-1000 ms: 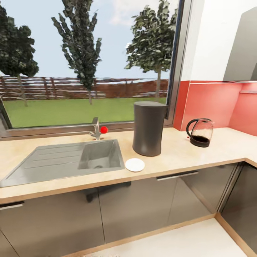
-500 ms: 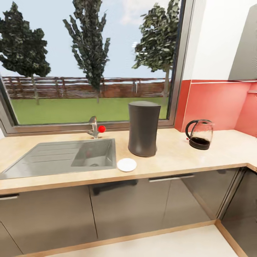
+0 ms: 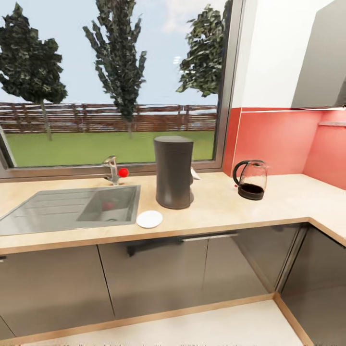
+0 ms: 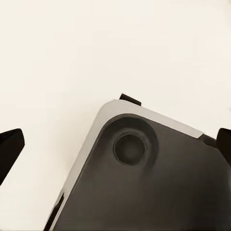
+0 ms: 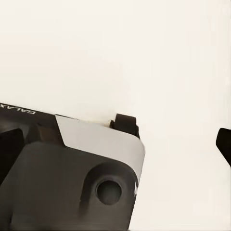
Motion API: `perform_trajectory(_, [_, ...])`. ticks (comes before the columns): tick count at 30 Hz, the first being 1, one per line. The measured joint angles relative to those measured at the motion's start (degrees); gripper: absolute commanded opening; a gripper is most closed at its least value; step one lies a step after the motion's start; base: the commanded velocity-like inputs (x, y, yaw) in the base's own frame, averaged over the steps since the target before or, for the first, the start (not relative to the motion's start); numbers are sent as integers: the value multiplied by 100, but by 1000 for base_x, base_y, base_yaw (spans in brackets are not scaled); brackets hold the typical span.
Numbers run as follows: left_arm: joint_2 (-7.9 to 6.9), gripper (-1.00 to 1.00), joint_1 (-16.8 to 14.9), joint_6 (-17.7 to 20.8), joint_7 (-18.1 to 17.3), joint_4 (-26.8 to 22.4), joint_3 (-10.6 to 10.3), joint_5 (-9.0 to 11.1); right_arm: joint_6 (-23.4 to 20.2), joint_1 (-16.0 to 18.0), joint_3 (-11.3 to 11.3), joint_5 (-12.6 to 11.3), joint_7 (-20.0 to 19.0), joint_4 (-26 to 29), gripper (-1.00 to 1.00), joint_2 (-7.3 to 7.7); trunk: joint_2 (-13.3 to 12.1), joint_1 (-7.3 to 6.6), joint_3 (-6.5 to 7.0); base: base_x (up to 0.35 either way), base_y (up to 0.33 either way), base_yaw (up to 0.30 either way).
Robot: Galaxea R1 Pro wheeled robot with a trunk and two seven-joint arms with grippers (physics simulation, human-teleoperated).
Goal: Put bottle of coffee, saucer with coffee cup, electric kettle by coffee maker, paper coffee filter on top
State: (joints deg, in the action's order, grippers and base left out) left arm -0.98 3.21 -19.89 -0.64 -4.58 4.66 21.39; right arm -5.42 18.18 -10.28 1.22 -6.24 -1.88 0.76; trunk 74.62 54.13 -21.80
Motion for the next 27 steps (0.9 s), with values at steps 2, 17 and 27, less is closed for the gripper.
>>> perform_trajectory(2, [0,100,0,0,0,2,0,0,4,-6,-4,136,22,0,100,-7,0,0,0,-145,-311,0])
perform_trajectory(17, [-9,100,0,-9,0,3,-1,0,-92,-6,4,187,78,-1,100,-67,0,-1,0,-87,-314,21])
perform_trajectory(27, [-9,100,-1,-35,0,4,-1,-5,-101,-7,13,181,79,4,100,-98,0,-2,0,60,-239,182])
